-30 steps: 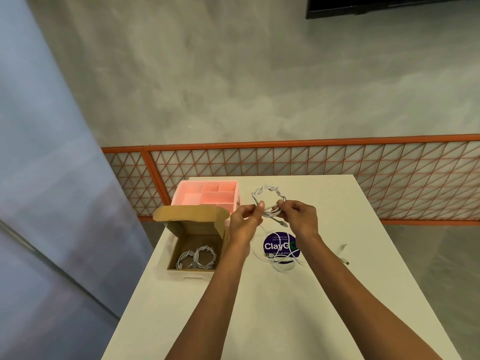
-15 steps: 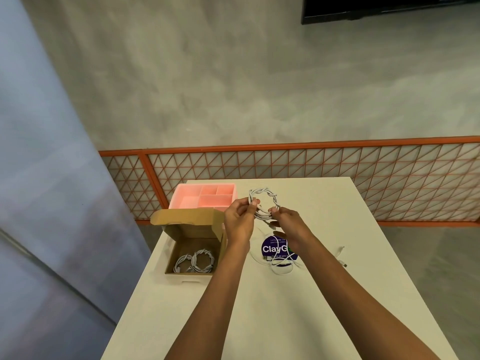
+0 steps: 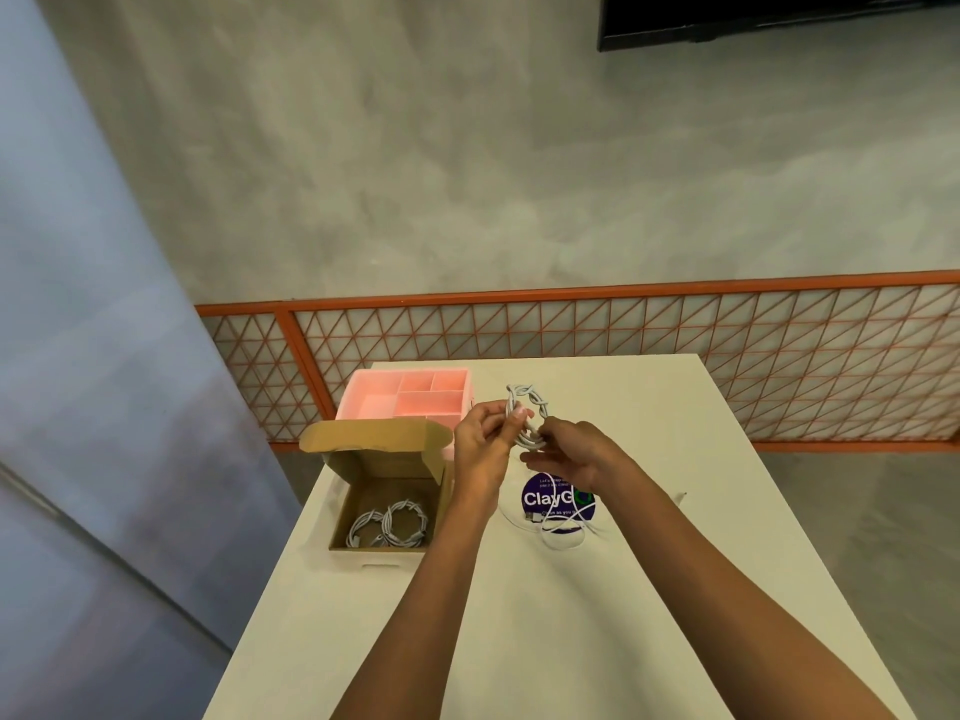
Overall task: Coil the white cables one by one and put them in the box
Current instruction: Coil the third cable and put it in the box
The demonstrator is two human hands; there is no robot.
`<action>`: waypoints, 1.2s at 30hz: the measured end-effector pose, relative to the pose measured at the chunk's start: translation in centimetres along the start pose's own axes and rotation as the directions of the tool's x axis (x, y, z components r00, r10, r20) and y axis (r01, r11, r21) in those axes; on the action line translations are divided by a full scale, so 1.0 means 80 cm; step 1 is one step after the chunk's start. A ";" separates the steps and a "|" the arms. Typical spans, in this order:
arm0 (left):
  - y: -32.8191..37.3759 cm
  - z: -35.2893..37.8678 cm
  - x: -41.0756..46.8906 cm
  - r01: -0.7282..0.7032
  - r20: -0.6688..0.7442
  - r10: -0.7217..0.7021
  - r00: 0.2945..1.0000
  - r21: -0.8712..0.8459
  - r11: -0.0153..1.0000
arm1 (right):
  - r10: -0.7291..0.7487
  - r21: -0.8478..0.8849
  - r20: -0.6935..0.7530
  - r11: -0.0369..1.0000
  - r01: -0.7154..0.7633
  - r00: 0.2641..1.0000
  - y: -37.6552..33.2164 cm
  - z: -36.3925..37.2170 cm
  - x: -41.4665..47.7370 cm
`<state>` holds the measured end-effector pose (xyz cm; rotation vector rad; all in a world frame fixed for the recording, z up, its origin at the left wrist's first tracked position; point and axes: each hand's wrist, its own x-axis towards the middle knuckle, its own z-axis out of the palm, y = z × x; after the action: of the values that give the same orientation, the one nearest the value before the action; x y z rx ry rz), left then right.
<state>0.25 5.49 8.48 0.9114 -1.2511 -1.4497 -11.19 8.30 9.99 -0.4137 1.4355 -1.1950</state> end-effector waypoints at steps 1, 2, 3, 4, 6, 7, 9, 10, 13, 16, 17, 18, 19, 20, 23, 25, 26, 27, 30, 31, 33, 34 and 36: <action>0.000 -0.001 0.000 0.011 0.001 -0.011 1.000 -0.011 1.000 | -0.018 -0.015 -0.010 1.000 0.017 1.000 0.001 -0.001 0.001; -0.001 -0.003 0.000 0.029 0.006 -0.029 1.000 -0.031 0.999 | -0.033 -0.032 -0.019 0.999 0.033 0.999 0.002 -0.002 0.001; -0.002 -0.005 0.001 0.051 0.015 -0.050 0.999 -0.057 0.997 | -0.050 -0.049 -0.031 0.998 0.048 0.998 0.003 -0.003 0.002; -0.003 -0.007 0.001 0.079 0.025 -0.077 0.997 -0.085 0.993 | -0.071 -0.063 -0.053 0.996 0.068 0.996 0.005 -0.004 0.003; -0.006 -0.010 -0.001 0.130 0.038 -0.125 0.991 -0.135 0.982 | -0.136 -0.098 -0.099 0.987 0.127 0.986 0.008 -0.006 0.007; -0.006 -0.010 -0.003 0.145 0.042 -0.140 0.989 -0.156 0.977 | -0.175 -0.113 -0.108 0.980 0.163 0.979 0.009 -0.006 0.009; -0.008 -0.011 -0.006 0.167 0.043 -0.161 0.986 -0.195 0.967 | -0.230 -0.124 -0.096 0.968 0.218 0.968 0.011 -0.007 0.010; -0.008 -0.012 -0.007 0.175 0.037 -0.171 0.985 -0.213 0.961 | -0.245 -0.128 -0.085 0.964 0.234 0.966 0.012 -0.007 0.009; -0.007 -0.017 -0.008 0.186 0.018 -0.188 0.982 -0.265 0.946 | -0.276 -0.138 -0.049 0.954 0.268 0.960 0.010 -0.004 0.004; -0.008 -0.021 -0.009 0.193 0.013 -0.198 0.980 -0.286 0.939 | -0.278 -0.082 -0.055 0.959 0.273 0.959 0.010 -0.001 0.001; -0.008 -0.021 -0.010 0.201 0.014 -0.206 0.978 -0.289 0.936 | -0.271 -0.049 -0.066 0.962 0.268 0.960 0.010 -0.001 0.001; -0.008 -0.021 -0.010 0.208 0.015 -0.214 0.977 -0.295 0.933 | -0.262 -0.028 -0.072 0.965 0.261 0.962 0.010 -0.001 0.001; -0.008 -0.021 -0.011 0.213 0.015 -0.219 0.976 -0.306 0.928 | -0.259 -0.032 -0.064 0.966 0.258 0.964 0.009 -0.002 0.001; -0.008 -0.023 -0.011 0.216 0.015 -0.223 0.975 -0.320 0.922 | -0.258 -0.059 -0.039 0.965 0.256 0.965 0.008 -0.002 0.000; -0.009 -0.026 -0.010 0.228 0.020 -0.236 0.972 -0.351 0.908 | -0.222 -0.148 0.060 0.962 0.228 0.973 0.005 -0.002 -0.004; -0.010 -0.028 -0.009 0.236 0.026 -0.245 0.969 -0.371 0.898 | -0.192 -0.186 0.092 0.961 0.206 0.977 0.004 -0.003 -0.003; -0.012 -0.029 -0.008 0.240 0.027 -0.249 0.968 -0.382 0.892 | -0.180 -0.207 0.111 0.958 0.200 0.977 0.003 -0.004 -0.003; -0.013 -0.031 -0.007 0.246 0.029 -0.256 0.966 -0.398 0.884 | -0.169 -0.224 0.135 0.955 0.196 0.976 0.003 -0.004 -0.002; -0.013 -0.034 -0.008 0.271 0.062 -0.274 0.960 -0.458 0.847 | -0.131 -0.208 0.190 0.963 0.170 0.973 -0.001 -0.007 0.000; -0.014 -0.034 -0.008 0.278 0.073 -0.278 0.958 -0.472 0.836 | -0.111 -0.185 0.205 0.971 0.150 0.972 -0.003 -0.008 0.001; -0.014 -0.035 -0.008 0.291 0.086 -0.286 0.954 -0.485 0.825 | -0.058 -0.143 0.231 0.985 0.093 0.971 -0.005 -0.006 0.001; -0.015 -0.034 -0.007 0.297 0.090 -0.292 0.952 -0.489 0.820 | -0.038 -0.148 0.230 0.986 0.074 0.972 -0.004 -0.005 0.001; -0.016 -0.033 -0.006 0.307 0.091 -0.302 0.949 -0.495 0.813 | -0.031 -0.197 0.200 0.978 0.071 0.979 0.000 -0.002 0.003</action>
<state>2.62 5.26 6.70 0.7601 -0.6790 -1.9195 -11.37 8.15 9.81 -0.6950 1.3855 -1.0202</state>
